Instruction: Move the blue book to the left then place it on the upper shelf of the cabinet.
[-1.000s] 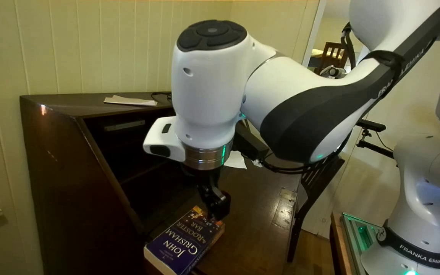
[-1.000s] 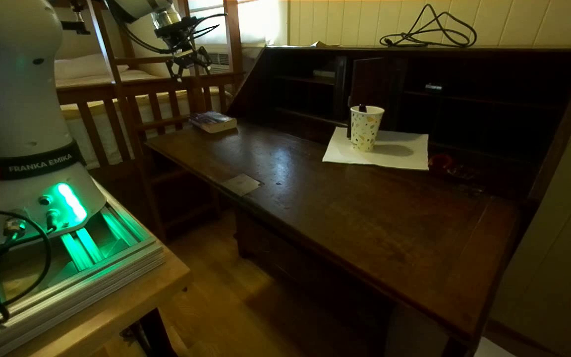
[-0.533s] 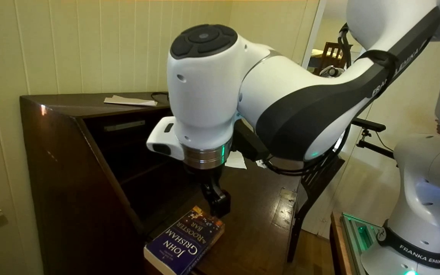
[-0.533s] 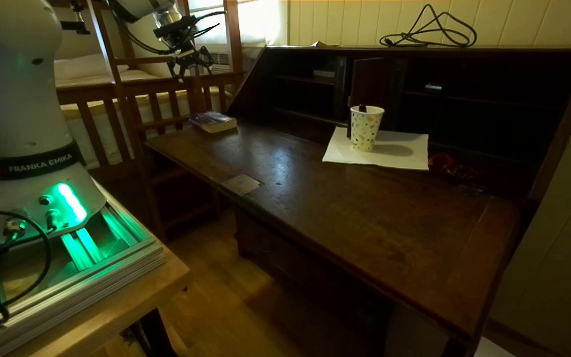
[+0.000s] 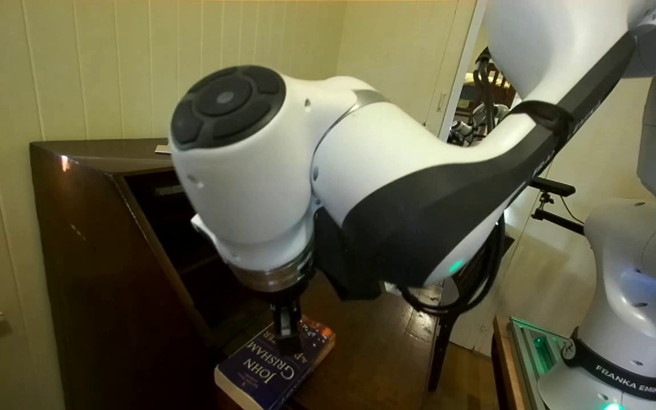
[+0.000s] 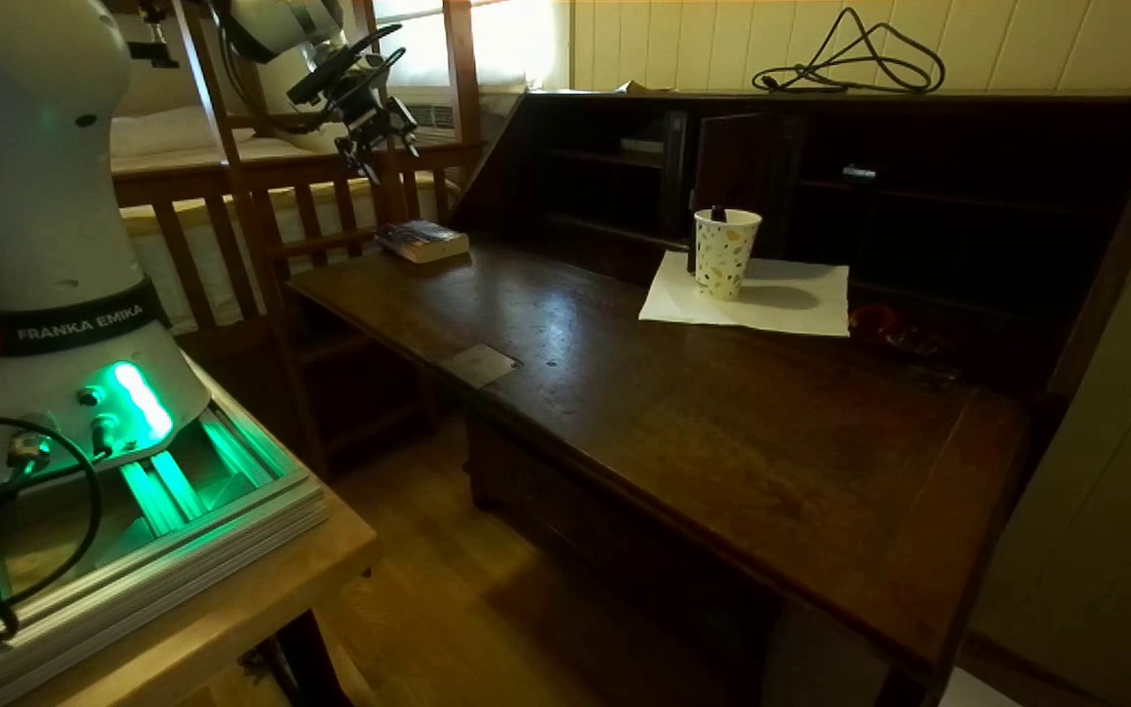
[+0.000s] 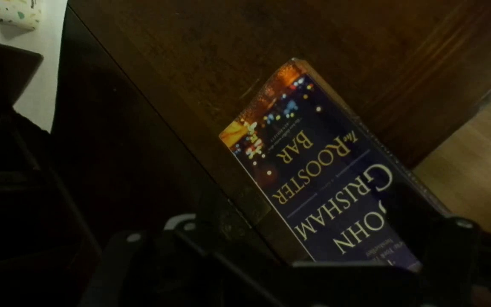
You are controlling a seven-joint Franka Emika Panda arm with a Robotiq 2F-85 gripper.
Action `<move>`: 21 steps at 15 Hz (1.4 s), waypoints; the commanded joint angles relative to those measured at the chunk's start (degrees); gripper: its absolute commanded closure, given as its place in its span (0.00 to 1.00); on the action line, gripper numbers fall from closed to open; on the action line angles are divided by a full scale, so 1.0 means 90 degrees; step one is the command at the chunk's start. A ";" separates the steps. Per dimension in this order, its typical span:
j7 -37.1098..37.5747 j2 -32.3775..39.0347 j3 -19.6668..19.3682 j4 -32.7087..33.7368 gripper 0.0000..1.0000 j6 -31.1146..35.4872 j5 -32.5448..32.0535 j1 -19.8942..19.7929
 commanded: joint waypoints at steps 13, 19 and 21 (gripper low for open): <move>0.2462 0.2383 -0.0617 0.2809 0.00 -0.2189 -0.0637 0.1359; 0.3438 0.3232 -0.0783 0.3854 0.00 -0.3010 -0.0639 0.1808; 0.3604 0.3494 -0.0887 0.4174 0.00 -0.3019 -0.0694 0.1933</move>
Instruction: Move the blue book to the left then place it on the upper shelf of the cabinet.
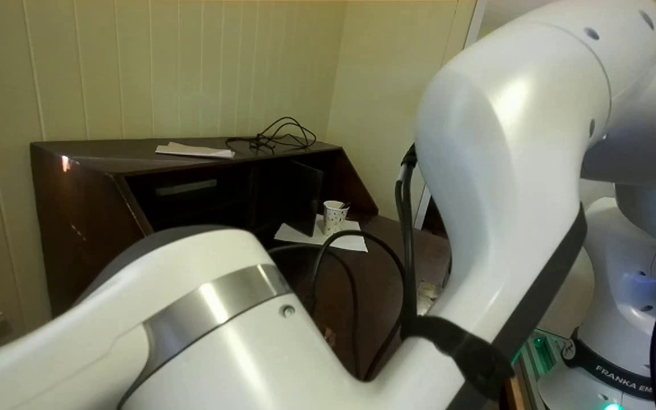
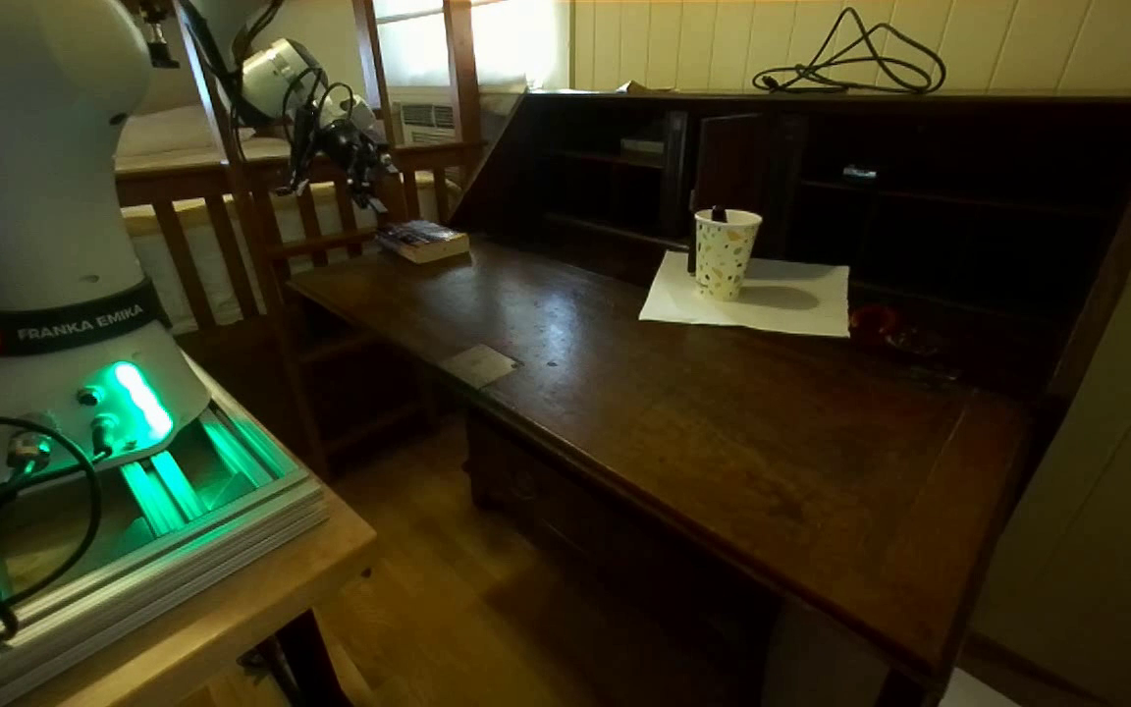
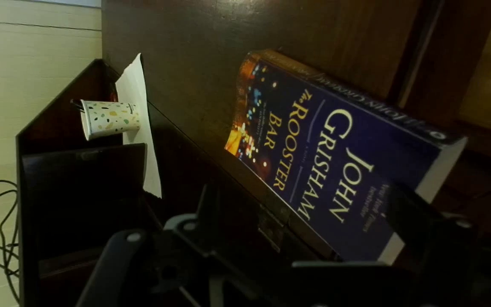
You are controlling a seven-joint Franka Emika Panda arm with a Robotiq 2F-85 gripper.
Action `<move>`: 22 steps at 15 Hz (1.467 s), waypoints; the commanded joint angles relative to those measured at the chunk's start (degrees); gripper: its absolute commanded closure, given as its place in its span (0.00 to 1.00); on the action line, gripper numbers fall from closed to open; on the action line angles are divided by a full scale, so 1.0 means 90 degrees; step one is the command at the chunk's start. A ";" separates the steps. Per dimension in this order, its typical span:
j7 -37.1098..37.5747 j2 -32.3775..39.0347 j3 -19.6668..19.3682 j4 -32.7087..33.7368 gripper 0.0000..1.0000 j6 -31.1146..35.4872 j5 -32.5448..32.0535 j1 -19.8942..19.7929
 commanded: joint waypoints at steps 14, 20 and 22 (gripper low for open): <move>-0.0312 0.2151 -0.0724 0.2722 0.00 0.0670 0.0106 0.0460; -0.0203 0.2263 -0.0719 0.3019 0.00 -0.0474 0.0056 0.0748; -0.0243 0.2310 -0.0740 0.3116 0.00 -0.0907 0.0041 0.0834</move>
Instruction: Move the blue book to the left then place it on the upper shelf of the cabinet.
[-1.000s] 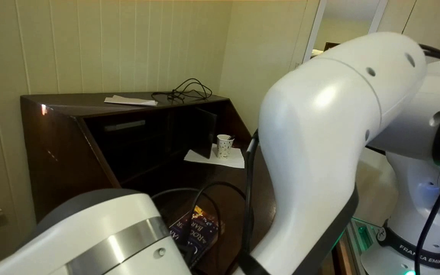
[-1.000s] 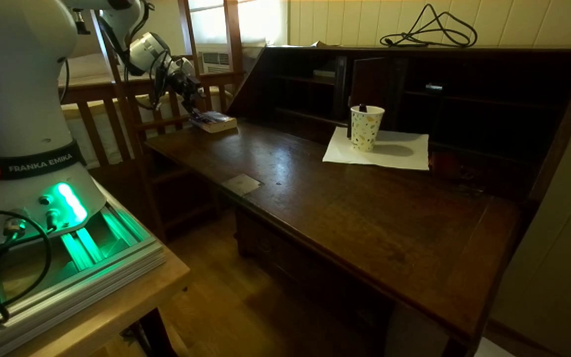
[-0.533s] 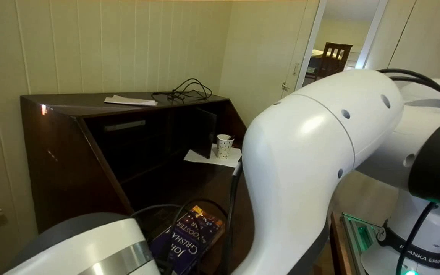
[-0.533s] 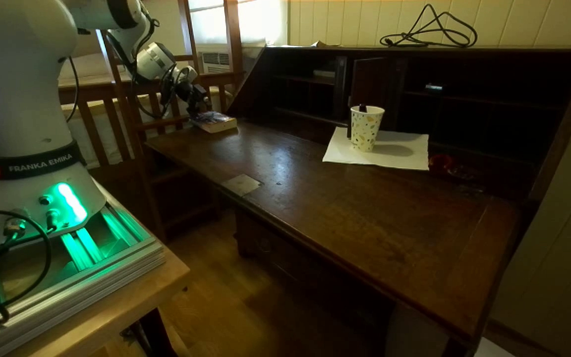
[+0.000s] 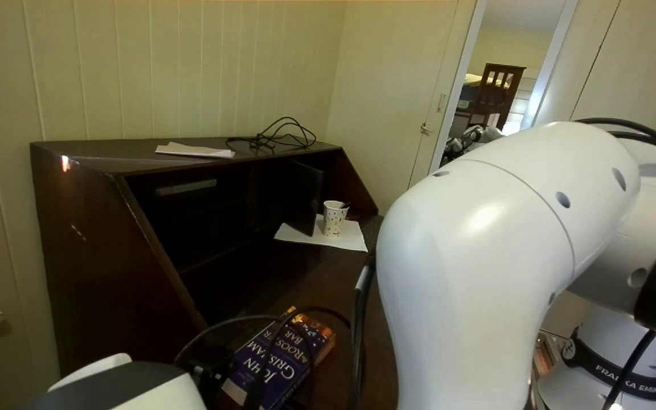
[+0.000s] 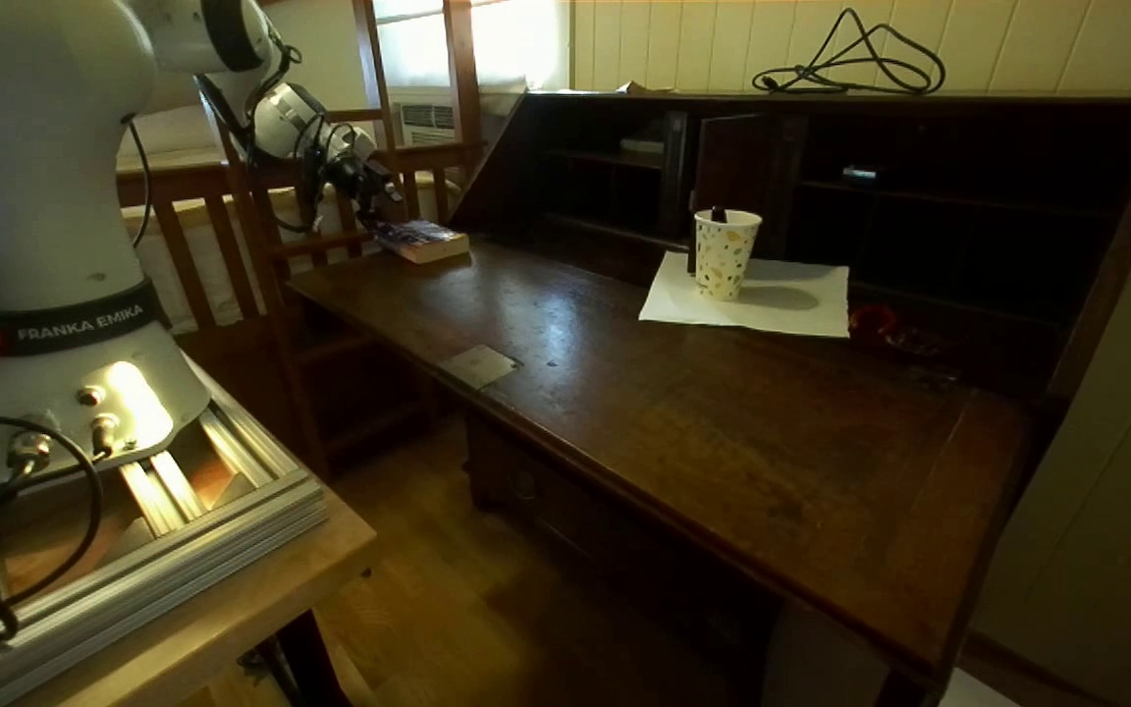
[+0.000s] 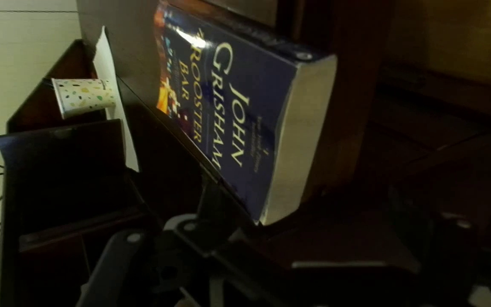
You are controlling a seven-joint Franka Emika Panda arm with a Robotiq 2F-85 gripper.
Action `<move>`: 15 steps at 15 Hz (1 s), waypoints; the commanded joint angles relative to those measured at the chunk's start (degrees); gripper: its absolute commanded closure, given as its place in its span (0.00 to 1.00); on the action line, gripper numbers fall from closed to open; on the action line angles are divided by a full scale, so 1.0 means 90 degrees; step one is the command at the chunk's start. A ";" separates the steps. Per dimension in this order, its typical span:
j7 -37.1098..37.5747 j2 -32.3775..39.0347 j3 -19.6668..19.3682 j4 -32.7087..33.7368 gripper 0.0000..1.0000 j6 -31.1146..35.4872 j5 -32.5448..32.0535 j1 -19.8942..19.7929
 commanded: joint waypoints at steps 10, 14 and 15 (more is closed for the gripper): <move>-0.0558 0.0823 -0.0226 0.0896 0.00 -0.0883 -0.0033 0.0149; -0.0527 0.0777 -0.0278 0.0847 0.00 -0.1056 -0.0027 0.0177; -0.0517 0.0765 -0.0282 0.0845 0.00 -0.1118 -0.0026 0.0182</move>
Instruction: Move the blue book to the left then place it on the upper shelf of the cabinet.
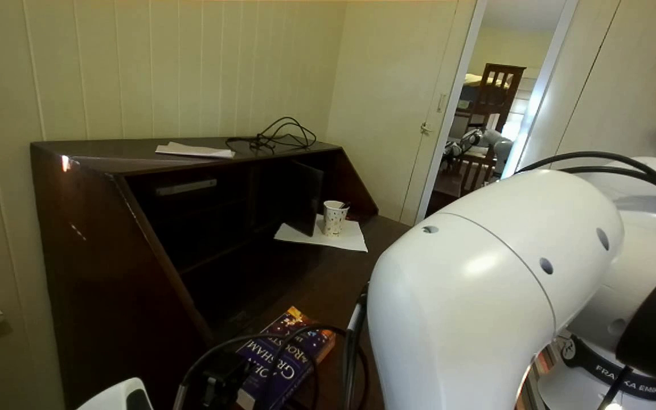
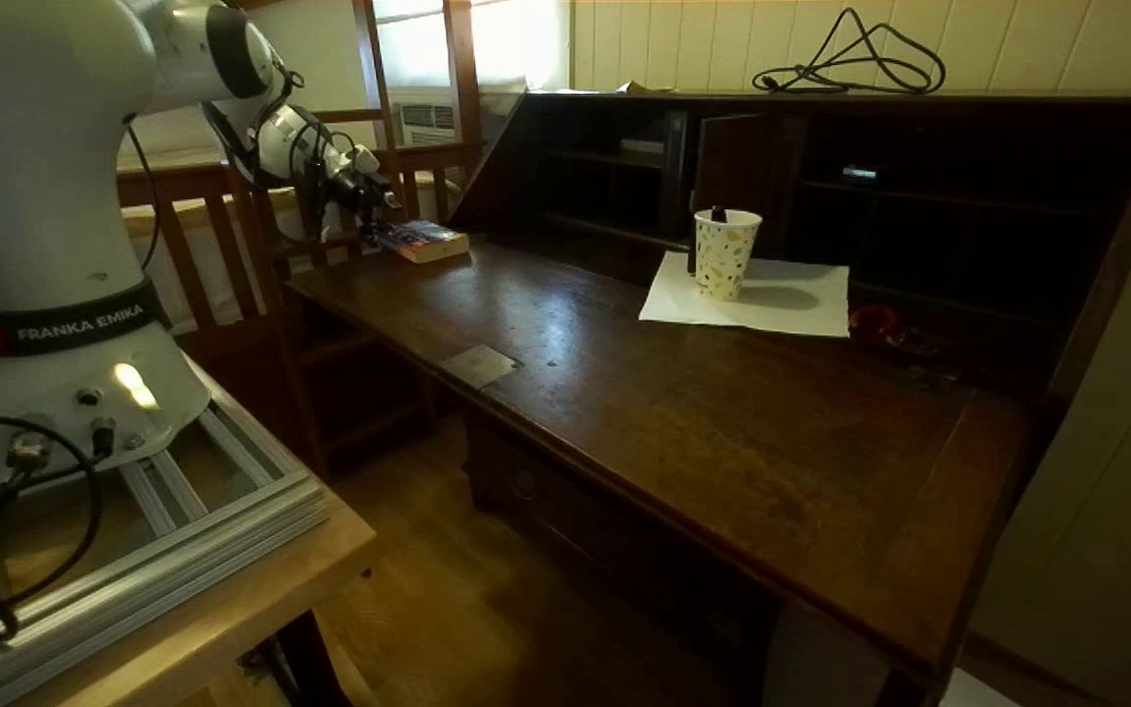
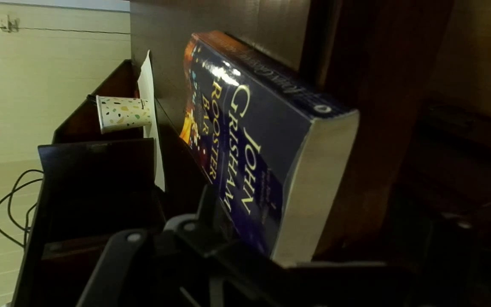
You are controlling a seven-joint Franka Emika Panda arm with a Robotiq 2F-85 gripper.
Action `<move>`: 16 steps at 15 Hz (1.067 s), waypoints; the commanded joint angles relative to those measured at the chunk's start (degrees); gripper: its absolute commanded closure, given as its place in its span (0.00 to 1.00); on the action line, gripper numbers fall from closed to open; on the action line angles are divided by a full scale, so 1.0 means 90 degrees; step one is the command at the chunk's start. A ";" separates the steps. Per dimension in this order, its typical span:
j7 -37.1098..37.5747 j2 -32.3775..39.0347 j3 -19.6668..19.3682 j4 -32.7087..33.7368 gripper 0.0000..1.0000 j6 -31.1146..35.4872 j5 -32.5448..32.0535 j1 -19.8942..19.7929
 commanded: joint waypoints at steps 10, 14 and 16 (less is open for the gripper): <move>-0.0066 0.0118 -0.0041 0.0204 0.54 -0.0858 0.0039 0.0006; -0.0061 0.0124 -0.0037 0.0189 0.84 -0.0963 0.0039 -0.0008; -0.0105 0.0122 -0.0037 0.0193 0.96 -0.0997 0.0016 0.0000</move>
